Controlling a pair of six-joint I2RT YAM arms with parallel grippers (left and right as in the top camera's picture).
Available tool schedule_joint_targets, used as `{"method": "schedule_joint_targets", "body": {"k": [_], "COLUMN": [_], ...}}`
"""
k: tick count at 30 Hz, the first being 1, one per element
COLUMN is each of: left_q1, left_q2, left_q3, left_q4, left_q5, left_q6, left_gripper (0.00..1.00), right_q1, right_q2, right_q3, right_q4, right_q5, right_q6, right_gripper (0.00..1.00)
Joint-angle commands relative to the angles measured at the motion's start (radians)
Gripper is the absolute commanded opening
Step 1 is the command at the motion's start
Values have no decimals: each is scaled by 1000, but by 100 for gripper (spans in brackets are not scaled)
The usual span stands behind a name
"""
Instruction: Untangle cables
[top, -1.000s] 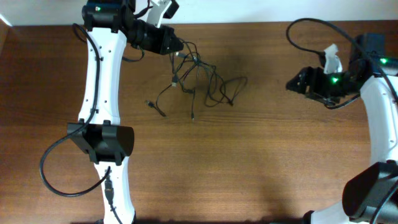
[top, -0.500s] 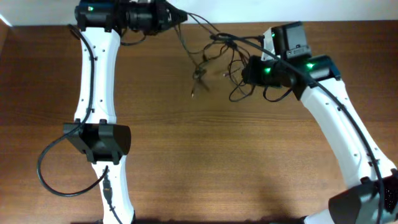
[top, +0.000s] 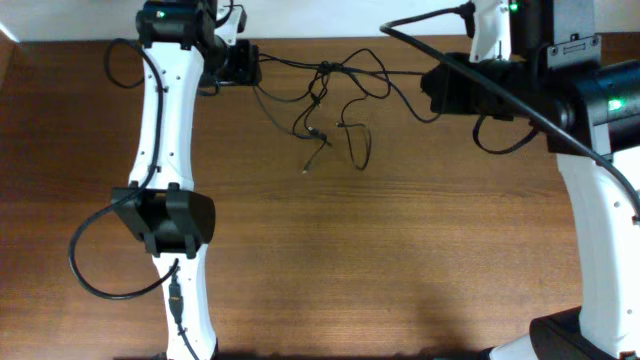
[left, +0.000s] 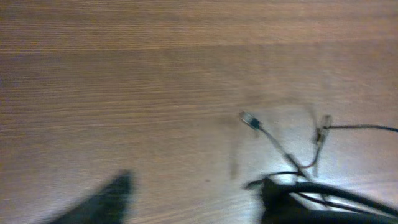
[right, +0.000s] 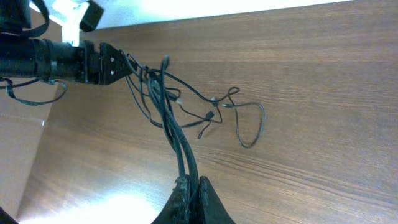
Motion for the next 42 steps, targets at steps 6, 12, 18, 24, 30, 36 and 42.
{"method": "schedule_joint_targets", "body": {"k": [6,12,18,24,30,36,42], "left_q1": [26,-163,-302,-316,-294,-264,-174], "left_q2": [1,1,2,2,-186,-232,-232], "left_q3": [174,56,-539,-686,8,301,517], "left_q4": [-149,-52,441,574,251,327,407], "left_q5": [567,349,207,207,268,357,372], "left_q6": [422,183,71,34,35,-189,-415], "left_gripper": [93,54,56,0,0,0,0], "right_q1": [-13,-123,-321,-321,-321,-148,-99], "right_q2": [93,113,113,113,115,216,256], "right_q3": [24,19,18,18,18,18,18], "right_q4": [-209,-210,-221,-221,-208,-48,74], "right_q5": [64,131,124,124,-114,-258,-273], "right_q6": [-8,-27,-53,-53,-192,-206,-184], "right_gripper": [60,86,86,86,86,86,86]}}
